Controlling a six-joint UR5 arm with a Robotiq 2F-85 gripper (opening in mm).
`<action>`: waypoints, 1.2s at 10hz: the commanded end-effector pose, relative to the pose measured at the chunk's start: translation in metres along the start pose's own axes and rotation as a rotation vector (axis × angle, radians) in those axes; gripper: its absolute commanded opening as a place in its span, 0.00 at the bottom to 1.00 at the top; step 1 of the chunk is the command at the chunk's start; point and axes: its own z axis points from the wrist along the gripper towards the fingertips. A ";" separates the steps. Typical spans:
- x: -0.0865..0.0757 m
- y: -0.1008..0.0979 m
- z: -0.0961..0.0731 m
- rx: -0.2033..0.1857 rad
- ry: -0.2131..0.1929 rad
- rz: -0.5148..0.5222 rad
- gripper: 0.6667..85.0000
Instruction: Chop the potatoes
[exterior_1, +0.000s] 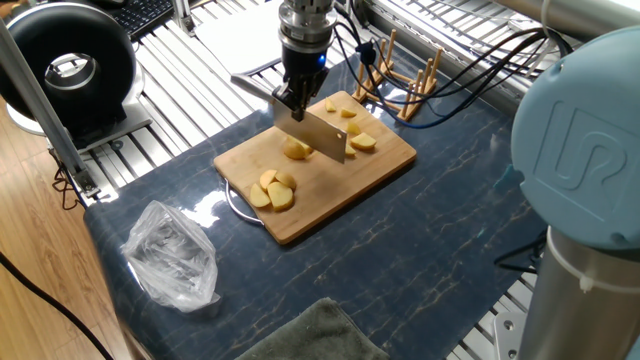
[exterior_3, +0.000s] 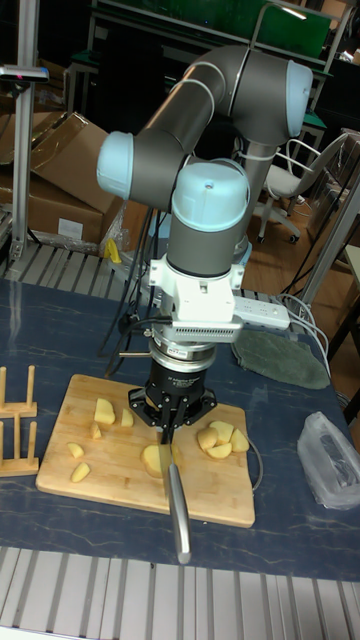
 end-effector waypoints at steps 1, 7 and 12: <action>-0.005 0.001 0.005 -0.002 -0.022 -0.001 0.00; -0.011 -0.004 0.015 0.003 -0.047 -0.018 0.00; -0.007 -0.012 0.004 -0.006 -0.041 -0.049 0.00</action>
